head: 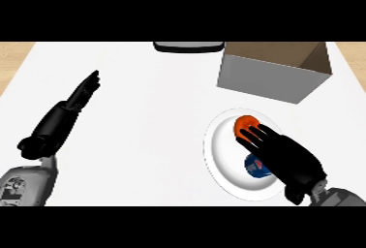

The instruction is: Pick the can from the plate and place it in the cardboard box

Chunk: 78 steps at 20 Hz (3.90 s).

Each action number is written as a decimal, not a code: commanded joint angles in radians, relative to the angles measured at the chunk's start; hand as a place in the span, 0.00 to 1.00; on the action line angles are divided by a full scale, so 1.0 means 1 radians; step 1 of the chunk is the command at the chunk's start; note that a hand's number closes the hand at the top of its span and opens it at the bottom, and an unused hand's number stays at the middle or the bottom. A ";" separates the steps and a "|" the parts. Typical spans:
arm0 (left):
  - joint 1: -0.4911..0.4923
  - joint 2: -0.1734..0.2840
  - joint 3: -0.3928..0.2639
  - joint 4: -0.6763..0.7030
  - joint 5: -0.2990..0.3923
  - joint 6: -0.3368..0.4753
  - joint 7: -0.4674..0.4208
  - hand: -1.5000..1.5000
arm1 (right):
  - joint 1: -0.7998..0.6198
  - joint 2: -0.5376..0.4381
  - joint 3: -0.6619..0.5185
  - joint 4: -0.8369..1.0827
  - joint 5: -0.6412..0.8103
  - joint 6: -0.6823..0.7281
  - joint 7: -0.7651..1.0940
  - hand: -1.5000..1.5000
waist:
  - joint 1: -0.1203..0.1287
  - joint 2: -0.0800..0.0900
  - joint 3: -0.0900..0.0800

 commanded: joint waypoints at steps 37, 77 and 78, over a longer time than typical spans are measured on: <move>0.033 -0.065 0.032 0.021 -0.055 -0.023 -0.046 0.50 | -0.313 0.466 -0.058 -0.006 -0.070 -0.165 -0.150 1.00 | -0.008 -0.002 0.000; -0.042 -0.078 0.018 0.009 -0.064 -0.056 -0.004 0.50 | -1.011 -0.043 -0.477 1.387 -0.083 -0.076 -0.478 0.00 | 0.060 0.026 0.002; -0.050 -0.038 0.059 0.020 -0.038 -0.083 -0.015 0.50 | -1.017 -0.014 -0.486 1.389 -0.096 -0.075 -0.485 0.00 | 0.049 0.019 0.001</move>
